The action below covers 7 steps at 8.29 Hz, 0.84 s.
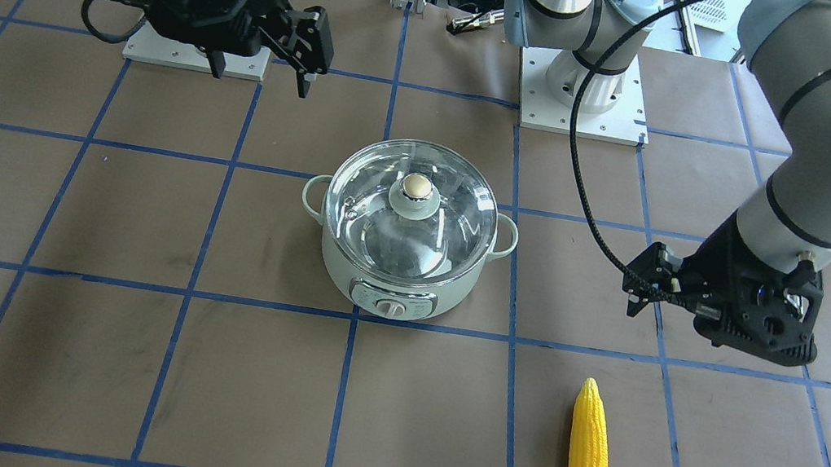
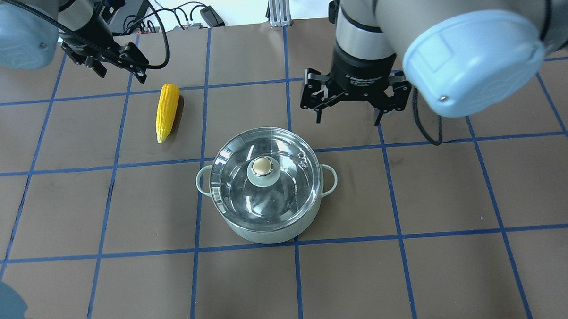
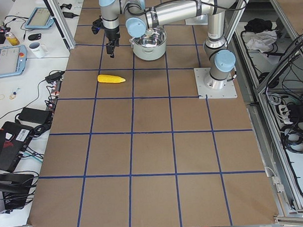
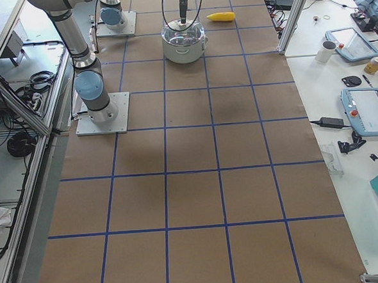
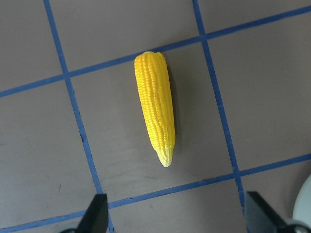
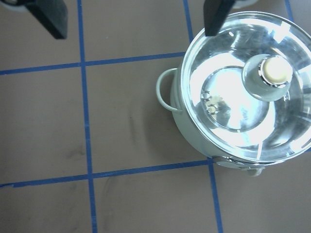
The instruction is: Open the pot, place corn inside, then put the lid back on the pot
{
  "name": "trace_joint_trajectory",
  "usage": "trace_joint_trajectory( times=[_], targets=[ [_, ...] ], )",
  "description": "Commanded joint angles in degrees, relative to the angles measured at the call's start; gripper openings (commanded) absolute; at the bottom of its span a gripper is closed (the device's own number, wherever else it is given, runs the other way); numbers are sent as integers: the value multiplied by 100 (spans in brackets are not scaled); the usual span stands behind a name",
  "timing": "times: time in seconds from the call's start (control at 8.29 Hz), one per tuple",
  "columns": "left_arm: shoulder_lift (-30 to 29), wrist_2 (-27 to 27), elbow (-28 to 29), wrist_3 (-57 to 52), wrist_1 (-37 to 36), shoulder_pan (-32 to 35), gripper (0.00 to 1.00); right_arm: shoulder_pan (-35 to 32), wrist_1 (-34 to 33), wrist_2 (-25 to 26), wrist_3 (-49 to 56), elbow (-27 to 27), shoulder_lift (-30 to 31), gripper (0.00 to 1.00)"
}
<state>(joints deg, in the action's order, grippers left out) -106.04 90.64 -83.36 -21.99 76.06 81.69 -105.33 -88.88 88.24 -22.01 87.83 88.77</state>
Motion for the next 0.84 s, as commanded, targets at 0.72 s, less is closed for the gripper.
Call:
trace_joint_trajectory(
  times=[0.72],
  targets=[
    [-1981, -319, 12, -236, -2025, -92, 100, -1623, -1518, 97, -1710, 68, -1687, 94]
  ],
)
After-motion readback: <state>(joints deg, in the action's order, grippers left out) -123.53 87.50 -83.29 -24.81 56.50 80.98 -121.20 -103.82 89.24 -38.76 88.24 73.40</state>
